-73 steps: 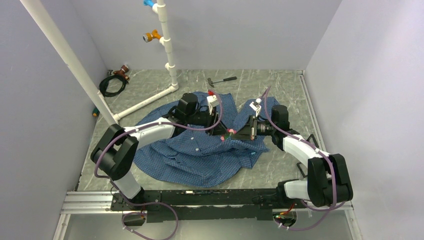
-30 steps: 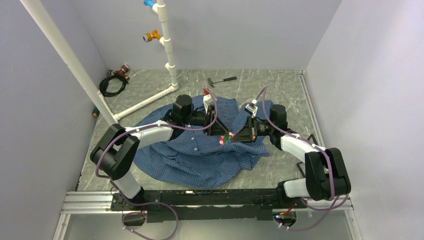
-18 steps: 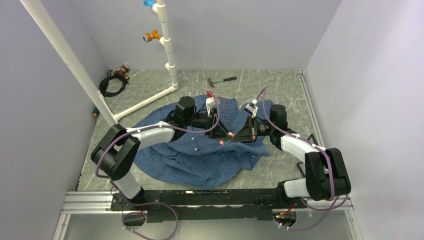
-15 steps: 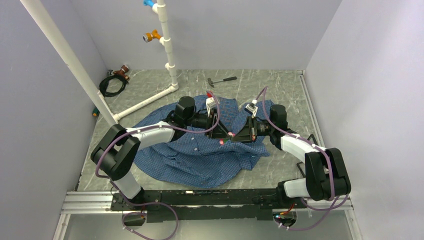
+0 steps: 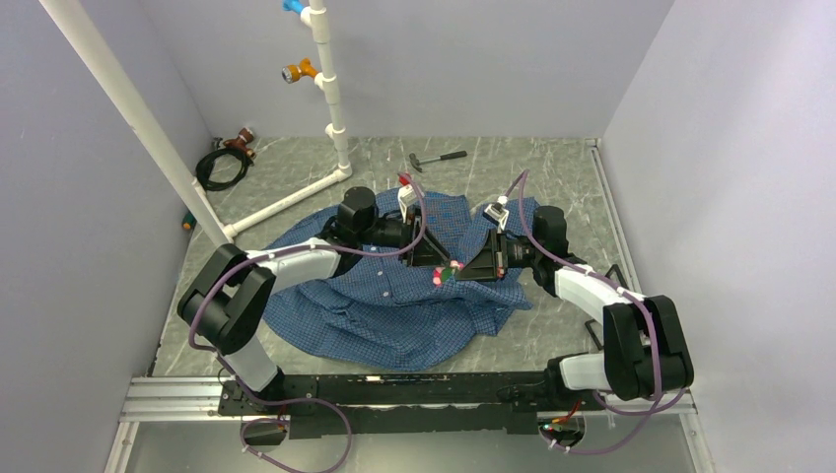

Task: Remove the brooch from the garment
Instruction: Remove the brooch from the clothes.

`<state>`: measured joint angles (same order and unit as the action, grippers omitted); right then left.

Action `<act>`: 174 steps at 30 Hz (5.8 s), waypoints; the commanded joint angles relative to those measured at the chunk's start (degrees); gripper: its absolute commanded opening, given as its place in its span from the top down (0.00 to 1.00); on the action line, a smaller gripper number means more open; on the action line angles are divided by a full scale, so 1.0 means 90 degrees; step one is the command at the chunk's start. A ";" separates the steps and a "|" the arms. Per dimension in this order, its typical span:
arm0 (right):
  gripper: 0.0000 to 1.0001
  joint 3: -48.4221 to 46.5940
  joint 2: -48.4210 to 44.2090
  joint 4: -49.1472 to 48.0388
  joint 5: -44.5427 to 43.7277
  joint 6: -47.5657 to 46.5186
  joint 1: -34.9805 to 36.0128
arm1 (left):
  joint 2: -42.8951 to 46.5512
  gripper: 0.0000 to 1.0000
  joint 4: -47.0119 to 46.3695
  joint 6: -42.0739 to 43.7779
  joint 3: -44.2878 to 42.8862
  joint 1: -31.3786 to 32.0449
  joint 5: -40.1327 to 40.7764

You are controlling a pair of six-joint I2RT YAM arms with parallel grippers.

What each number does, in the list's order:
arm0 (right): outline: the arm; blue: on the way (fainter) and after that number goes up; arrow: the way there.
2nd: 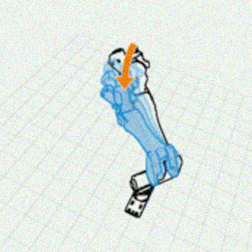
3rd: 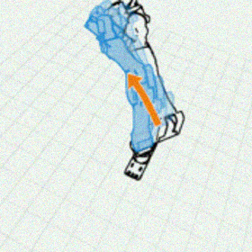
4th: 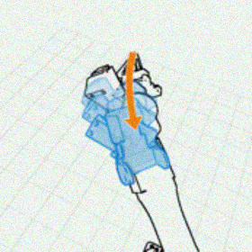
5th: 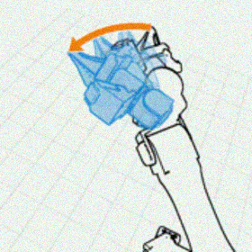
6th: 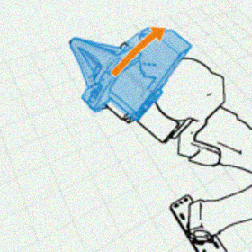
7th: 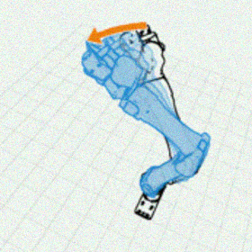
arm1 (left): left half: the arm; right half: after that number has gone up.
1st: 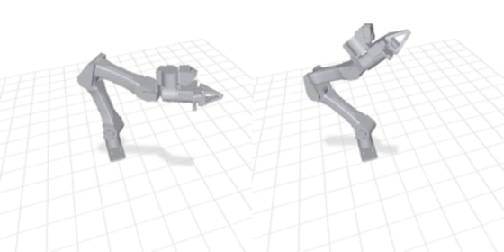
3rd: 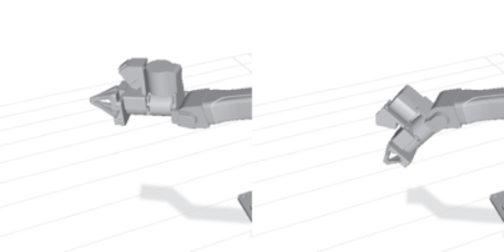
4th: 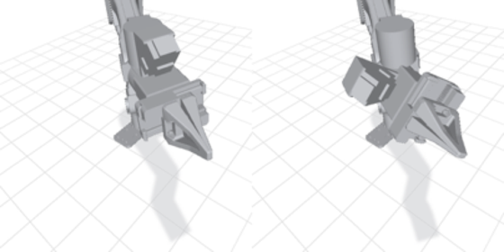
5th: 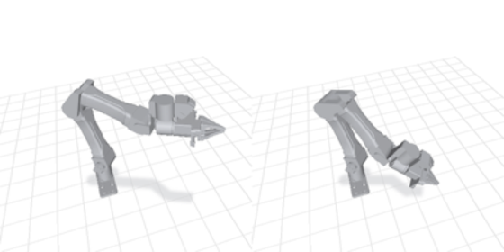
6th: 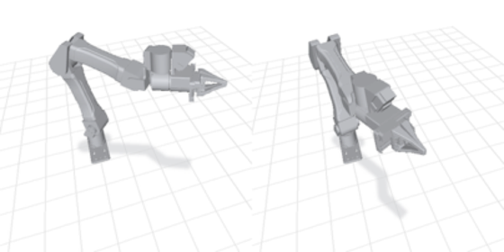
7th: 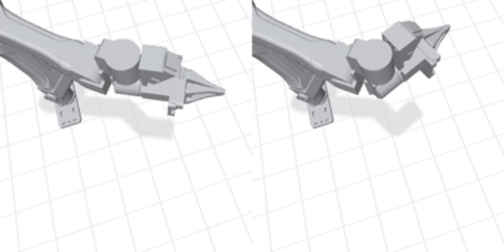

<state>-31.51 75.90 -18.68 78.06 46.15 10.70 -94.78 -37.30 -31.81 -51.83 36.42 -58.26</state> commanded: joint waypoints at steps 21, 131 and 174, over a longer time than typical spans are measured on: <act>1.00 -0.0151 -0.0250 0.0220 0.0149 -0.0284 0.0091 | -0.0103 0.52 0.0028 0.0200 -0.0168 0.0290 0.0038; 1.00 -0.0283 -0.0150 0.0686 -0.0349 -0.0631 0.0100 | 0.0318 0.49 0.3985 0.2125 -0.1648 0.0425 0.1326; 1.00 -0.0260 -0.0143 0.0601 -0.0315 -0.0548 0.0083 | 0.0339 0.51 0.3746 0.1914 -0.1593 0.0430 0.0750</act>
<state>-31.88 75.26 -11.94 74.48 41.08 11.62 -93.32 -3.14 -15.68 -65.82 39.51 -49.76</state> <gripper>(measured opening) 0.045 0.493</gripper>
